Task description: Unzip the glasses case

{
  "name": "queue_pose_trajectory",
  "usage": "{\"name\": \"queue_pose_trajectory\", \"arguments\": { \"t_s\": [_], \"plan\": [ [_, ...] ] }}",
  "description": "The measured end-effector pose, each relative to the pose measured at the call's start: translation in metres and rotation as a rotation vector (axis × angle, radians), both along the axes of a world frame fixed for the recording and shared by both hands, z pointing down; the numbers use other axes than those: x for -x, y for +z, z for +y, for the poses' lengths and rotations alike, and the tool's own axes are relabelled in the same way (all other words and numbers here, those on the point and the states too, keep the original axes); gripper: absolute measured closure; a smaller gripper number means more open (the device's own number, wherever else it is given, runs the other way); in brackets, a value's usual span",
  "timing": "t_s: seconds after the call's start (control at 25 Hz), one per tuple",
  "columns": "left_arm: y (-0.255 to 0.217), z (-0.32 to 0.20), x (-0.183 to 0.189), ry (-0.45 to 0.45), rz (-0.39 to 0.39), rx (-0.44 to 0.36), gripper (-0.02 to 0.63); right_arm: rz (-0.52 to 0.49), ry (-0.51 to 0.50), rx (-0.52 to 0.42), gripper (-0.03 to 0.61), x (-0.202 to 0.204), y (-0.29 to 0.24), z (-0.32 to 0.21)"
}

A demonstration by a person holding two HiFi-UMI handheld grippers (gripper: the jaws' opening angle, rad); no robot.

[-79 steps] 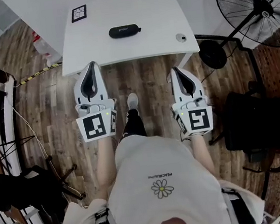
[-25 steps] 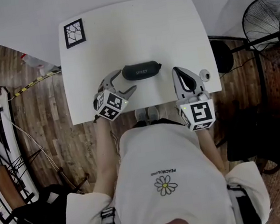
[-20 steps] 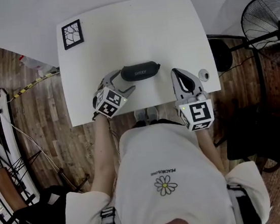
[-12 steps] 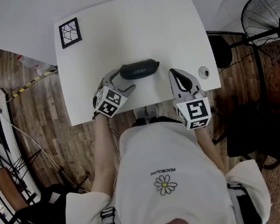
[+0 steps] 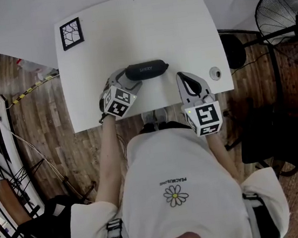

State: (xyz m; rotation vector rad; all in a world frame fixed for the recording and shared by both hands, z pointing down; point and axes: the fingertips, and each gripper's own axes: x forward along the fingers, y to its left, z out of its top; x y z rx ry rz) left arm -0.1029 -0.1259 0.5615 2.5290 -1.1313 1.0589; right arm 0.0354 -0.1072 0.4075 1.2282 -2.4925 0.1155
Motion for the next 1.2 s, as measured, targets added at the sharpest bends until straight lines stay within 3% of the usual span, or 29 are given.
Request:
{"name": "queue_pose_trajectory", "arguments": {
  "t_s": [0.16,0.36,0.48,0.68,0.92,1.0,1.04,1.12,1.2],
  "plan": [
    [-0.002,-0.003,0.002,-0.075,0.015,0.003,0.296,0.005,0.016,0.001,0.571,-0.009,0.002,0.002],
    [-0.003,0.007,-0.009,-0.206,0.007,0.103,0.315,0.006,0.045,0.013,0.571,-0.019,0.005,0.002],
    [-0.006,0.019,-0.025,-0.232,-0.015,0.144,0.361,0.002,0.047,0.016,0.571,-0.02,0.006,0.003],
    [-0.01,0.035,-0.042,-0.247,0.029,0.228,0.4,-0.006,0.032,0.019,0.571,-0.014,0.008,0.005],
    [-0.013,0.034,-0.036,-0.239,0.06,0.226,0.403,-0.008,0.026,0.029,0.571,-0.015,0.012,0.006],
    [-0.02,0.026,-0.033,-0.197,0.087,0.18,0.401,-0.003,0.035,0.029,0.571,-0.018,0.013,0.006],
    [-0.024,0.022,-0.034,-0.148,0.096,0.151,0.368,-0.001,0.04,0.03,0.571,-0.021,0.014,0.006],
    [-0.027,0.018,-0.037,-0.002,0.078,0.109,0.26,0.005,0.051,0.037,0.571,-0.023,0.015,0.006],
    [-0.024,0.019,-0.04,0.151,0.024,0.101,0.249,0.009,0.058,0.043,0.571,-0.024,0.017,0.008]
  ]
}}
